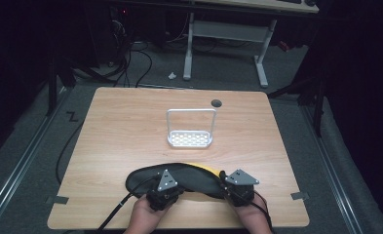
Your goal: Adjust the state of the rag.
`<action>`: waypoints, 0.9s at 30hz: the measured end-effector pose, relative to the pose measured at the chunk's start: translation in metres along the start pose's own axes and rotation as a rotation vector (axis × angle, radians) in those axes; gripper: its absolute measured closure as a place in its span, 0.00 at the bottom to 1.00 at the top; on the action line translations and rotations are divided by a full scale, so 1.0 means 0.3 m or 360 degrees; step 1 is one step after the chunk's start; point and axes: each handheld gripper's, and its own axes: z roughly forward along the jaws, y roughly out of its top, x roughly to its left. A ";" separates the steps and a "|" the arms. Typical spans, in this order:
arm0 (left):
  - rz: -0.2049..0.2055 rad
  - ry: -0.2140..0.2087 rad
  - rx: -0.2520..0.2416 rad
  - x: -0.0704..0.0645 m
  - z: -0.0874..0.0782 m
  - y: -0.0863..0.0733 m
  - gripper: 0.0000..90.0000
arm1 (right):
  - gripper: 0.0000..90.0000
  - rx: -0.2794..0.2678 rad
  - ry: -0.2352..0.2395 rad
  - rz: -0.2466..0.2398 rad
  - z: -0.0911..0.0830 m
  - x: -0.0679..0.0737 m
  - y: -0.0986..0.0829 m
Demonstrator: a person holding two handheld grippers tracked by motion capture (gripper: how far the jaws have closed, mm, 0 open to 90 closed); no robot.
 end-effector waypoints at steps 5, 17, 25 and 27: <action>-0.0026 -0.0050 -0.0021 0.017 -0.064 -0.031 0.95 | 0.88 0.0008 -0.0092 0.0066 -0.017 -0.057 -0.014; -0.0150 0.0046 -0.0027 0.149 -0.250 -0.121 0.95 | 0.88 0.0068 -0.0247 0.0176 0.010 -0.195 -0.041; -0.0265 0.0075 0.0001 0.222 -0.326 -0.222 0.94 | 0.87 0.0128 -0.0376 0.0253 0.049 -0.301 -0.066; -0.0308 0.0049 -0.0011 0.233 -0.328 -0.240 0.94 | 0.84 0.0138 -0.0366 0.0270 0.057 -0.313 -0.070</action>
